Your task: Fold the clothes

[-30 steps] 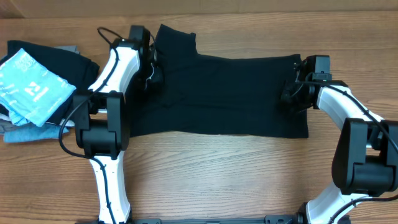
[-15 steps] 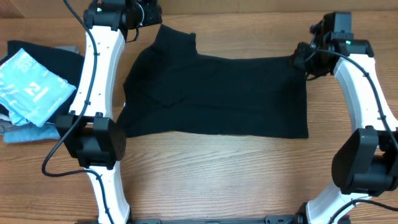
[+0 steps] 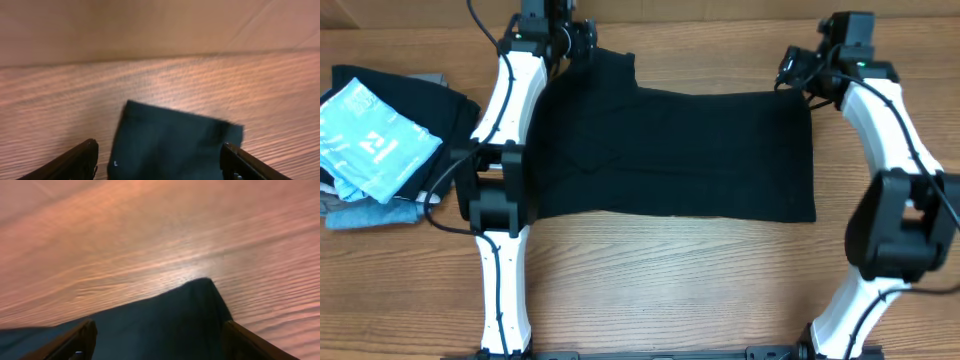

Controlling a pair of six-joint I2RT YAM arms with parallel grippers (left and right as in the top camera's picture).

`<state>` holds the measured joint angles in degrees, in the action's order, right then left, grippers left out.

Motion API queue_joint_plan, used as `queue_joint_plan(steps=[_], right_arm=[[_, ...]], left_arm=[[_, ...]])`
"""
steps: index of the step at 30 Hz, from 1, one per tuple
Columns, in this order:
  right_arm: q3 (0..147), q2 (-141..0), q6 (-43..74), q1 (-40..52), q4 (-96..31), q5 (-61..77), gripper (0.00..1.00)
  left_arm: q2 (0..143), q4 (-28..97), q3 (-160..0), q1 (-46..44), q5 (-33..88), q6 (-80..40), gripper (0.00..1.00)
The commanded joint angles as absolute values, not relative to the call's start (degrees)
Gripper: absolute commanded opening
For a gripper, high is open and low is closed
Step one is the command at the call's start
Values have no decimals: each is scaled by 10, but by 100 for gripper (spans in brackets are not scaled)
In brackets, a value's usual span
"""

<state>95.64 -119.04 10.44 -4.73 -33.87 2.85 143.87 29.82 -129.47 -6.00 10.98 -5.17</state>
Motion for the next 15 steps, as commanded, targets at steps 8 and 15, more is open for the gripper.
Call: queue_joint_plan(steps=[8,15], right_arm=[[964,-1284,95,-46,-309,-32,84],[963,-1302,95,-46,-300,-54,84]], left_arm=[[1490,283,-1297,-60,150,3,81],[1512,263,-1296,-60,146,6,79]])
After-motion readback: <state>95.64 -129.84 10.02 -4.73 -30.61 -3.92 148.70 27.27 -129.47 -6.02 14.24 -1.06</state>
